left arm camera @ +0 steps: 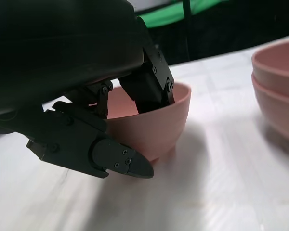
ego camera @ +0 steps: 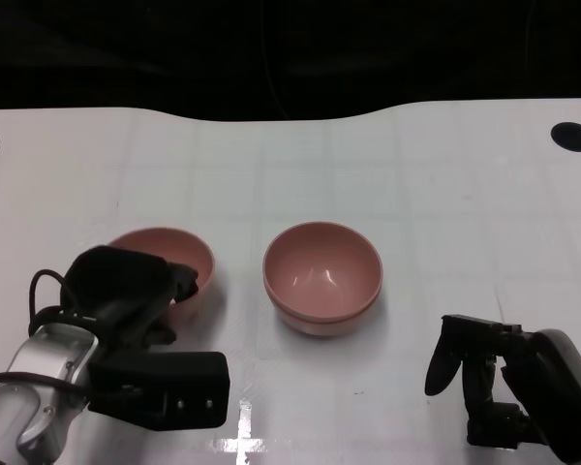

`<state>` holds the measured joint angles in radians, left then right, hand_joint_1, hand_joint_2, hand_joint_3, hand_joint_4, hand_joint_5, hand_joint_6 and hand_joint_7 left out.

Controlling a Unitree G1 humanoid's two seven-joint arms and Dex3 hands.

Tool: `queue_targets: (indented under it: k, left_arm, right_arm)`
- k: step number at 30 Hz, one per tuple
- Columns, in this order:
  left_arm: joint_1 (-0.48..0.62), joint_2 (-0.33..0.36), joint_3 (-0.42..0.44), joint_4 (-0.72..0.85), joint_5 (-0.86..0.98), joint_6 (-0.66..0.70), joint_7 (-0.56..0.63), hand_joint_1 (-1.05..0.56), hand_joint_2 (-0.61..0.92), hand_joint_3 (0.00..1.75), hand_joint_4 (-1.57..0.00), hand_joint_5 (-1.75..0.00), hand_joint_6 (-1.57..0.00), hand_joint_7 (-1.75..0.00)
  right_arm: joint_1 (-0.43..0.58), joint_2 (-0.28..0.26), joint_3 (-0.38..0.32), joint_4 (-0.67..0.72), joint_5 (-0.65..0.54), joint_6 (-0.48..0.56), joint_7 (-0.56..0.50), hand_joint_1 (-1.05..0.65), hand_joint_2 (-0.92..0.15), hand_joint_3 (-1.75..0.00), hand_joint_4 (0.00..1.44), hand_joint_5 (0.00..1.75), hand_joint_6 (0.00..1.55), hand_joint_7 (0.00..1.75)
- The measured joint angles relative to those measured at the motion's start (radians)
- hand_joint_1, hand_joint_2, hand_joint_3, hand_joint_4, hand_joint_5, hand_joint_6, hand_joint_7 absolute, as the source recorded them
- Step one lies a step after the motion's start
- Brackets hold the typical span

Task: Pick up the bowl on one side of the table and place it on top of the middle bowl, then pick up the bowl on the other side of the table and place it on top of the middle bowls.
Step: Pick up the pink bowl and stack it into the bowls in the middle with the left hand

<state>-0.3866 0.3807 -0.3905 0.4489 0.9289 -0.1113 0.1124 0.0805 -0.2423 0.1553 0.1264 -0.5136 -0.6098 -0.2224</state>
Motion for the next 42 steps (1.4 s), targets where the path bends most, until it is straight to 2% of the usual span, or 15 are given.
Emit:
queue_targets:
  k: [1,3,4,6,7,9,11,13,18,19,21,28,33,40,42]
  left_arm:
    - [-0.003,0.001,0.0,0.002,-0.005,-0.001,0.011,-0.24,0.91,0.28,-0.79,-1.75,-0.65,-1.43]
    - [-0.005,0.002,0.002,0.002,-0.016,-0.005,0.035,-0.25,0.9,0.29,-0.78,-1.75,-0.66,-1.44]
    - [-0.005,0.002,0.002,0.002,-0.021,-0.007,0.048,-0.26,0.89,0.29,-0.77,-1.75,-0.71,-1.27]
    - [-0.006,0.002,0.003,0.002,-0.031,-0.016,0.076,-0.26,0.89,0.3,-0.77,-1.75,-0.75,-1.17]
    - [-0.006,0.003,0.005,0.001,-0.036,-0.023,0.092,-0.25,0.88,0.31,-0.78,-1.75,-0.77,-1.19]
    - [-0.006,0.004,0.009,-0.001,-0.039,-0.041,0.129,-0.24,0.86,0.35,-0.8,-1.75,-0.74,-1.37]
    - [-0.009,0.006,0.012,-0.009,-0.057,-0.066,0.155,-0.22,0.75,0.58,-0.81,-1.75,-0.77,-1.27]
    - [-0.018,0.007,0.015,-0.016,-0.069,-0.092,0.179,-0.22,0.69,0.7,-0.82,-1.75,-0.77,-1.31]
    - [-0.051,0.0,0.016,-0.031,-0.098,-0.155,0.211,-0.22,0.63,0.89,-0.82,-1.75,-0.69,-1.57]
    - [-0.058,-0.005,0.016,-0.031,-0.106,-0.169,0.212,-0.22,0.62,0.9,-0.82,-1.75,-0.68,-1.58]
    - [-0.073,-0.016,0.015,-0.031,-0.119,-0.199,0.214,-0.21,0.62,0.87,-0.81,-1.75,-0.75,-1.42]
    - [-0.128,-0.065,0.0,-0.02,-0.176,-0.313,0.201,-0.2,0.59,0.86,-0.78,-1.75,-0.77,-1.38]
    - [-0.167,-0.085,-0.032,0.04,-0.184,-0.383,0.176,-0.22,0.64,0.86,-0.79,-1.68,-0.84,-1.2]
    - [-0.23,-0.123,-0.088,0.131,-0.178,-0.441,0.137,-0.23,0.69,0.79,-0.83,-1.57,-0.83,-1.31]
    - [-0.242,-0.126,-0.103,0.144,-0.17,-0.444,0.133,-0.25,0.75,0.7,-0.81,-1.6,-0.79,-1.36]
  right_arm:
    - [0.0,0.0,0.0,0.0,0.0,0.0,0.0,-0.12,-0.12,-1.67,0.97,1.75,0.85,1.48]
    - [0.0,0.001,0.0,0.0,0.0,0.0,-0.003,-0.12,-0.12,-1.67,0.98,1.75,0.85,1.48]
    - [0.0,0.001,0.0,0.001,-0.001,-0.001,-0.007,-0.12,-0.12,-1.67,0.98,1.75,0.85,1.48]
    - [0.0,0.001,0.0,0.001,-0.002,-0.002,-0.013,-0.12,-0.12,-1.67,0.98,1.75,0.85,1.48]
    - [0.0,0.001,0.0,0.001,-0.002,-0.002,-0.013,-0.12,-0.13,-1.67,0.98,1.75,0.85,1.48]
    - [0.0,0.001,0.0,0.001,-0.002,-0.002,-0.013,-0.12,-0.13,-1.67,0.97,1.75,0.85,1.48]
    - [0.0,0.001,0.0,0.001,-0.003,-0.002,-0.013,-0.12,-0.13,-1.67,0.97,1.75,0.85,1.48]
    - [0.0,0.001,0.0,0.001,-0.006,-0.002,-0.014,-0.12,-0.13,-1.67,0.98,1.75,0.85,1.48]
    - [0.0,0.001,0.001,0.001,-0.009,-0.002,-0.014,-0.12,-0.13,-1.68,0.98,1.75,0.86,1.49]
    - [0.0,0.001,0.001,0.001,-0.009,-0.002,-0.014,-0.12,-0.13,-1.68,0.98,1.75,0.86,1.49]
    - [0.0,0.001,0.001,0.001,-0.009,-0.001,-0.013,-0.12,-0.13,-1.68,0.98,1.75,0.85,1.49]
    - [0.0,0.001,0.001,0.001,-0.009,0.0,-0.013,-0.12,-0.13,-1.67,0.98,1.75,0.85,1.49]
    - [0.0,0.002,0.002,0.001,-0.009,0.004,-0.013,-0.12,-0.12,-1.66,0.98,1.75,0.85,1.49]
    - [-0.001,0.002,0.002,0.001,-0.014,0.007,-0.013,-0.12,-0.13,-1.66,0.98,1.75,0.85,1.49]
    - [-0.001,0.002,0.002,0.001,-0.014,0.01,-0.013,-0.12,-0.13,-1.66,0.98,1.75,0.85,1.49]
